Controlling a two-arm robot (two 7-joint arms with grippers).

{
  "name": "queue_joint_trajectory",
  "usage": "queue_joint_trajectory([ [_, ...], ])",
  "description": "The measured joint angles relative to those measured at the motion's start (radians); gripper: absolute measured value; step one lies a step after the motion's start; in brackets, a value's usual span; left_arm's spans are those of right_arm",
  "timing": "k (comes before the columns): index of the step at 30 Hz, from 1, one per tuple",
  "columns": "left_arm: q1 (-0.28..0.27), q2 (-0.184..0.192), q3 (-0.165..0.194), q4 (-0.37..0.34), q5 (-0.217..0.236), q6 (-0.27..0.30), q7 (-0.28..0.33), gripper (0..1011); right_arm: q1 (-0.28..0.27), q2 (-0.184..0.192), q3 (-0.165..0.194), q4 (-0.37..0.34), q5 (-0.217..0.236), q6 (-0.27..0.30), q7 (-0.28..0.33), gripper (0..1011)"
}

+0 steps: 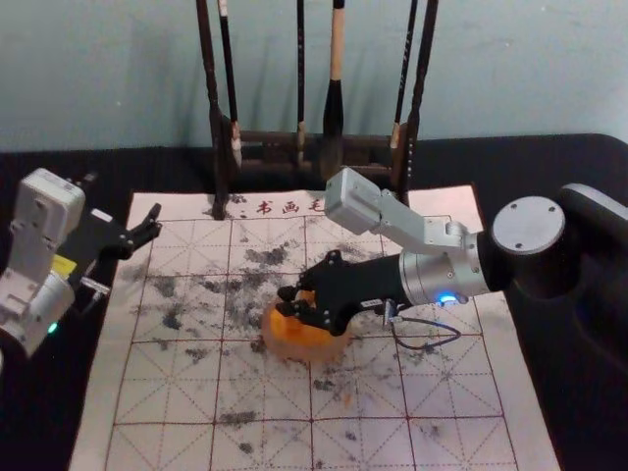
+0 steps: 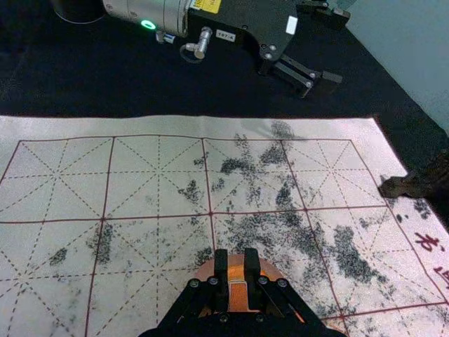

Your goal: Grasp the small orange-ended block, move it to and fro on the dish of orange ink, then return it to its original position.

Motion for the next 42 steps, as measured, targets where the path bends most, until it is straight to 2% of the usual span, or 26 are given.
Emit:
queue_joint_trajectory([
  [16, 0.000, 0.000, 0.000, 0.000, 0.000, 0.000, 0.000, 1001, 0.027, -0.027, -0.007, 0.046, -0.008, -0.007, -0.009, 118],
  [42, 0.000, 0.000, 0.000, 0.000, 0.000, 0.000, 0.000, 1001, 0.040, -0.003, 0.008, 0.062, -0.020, 0.023, -0.013, 118],
])
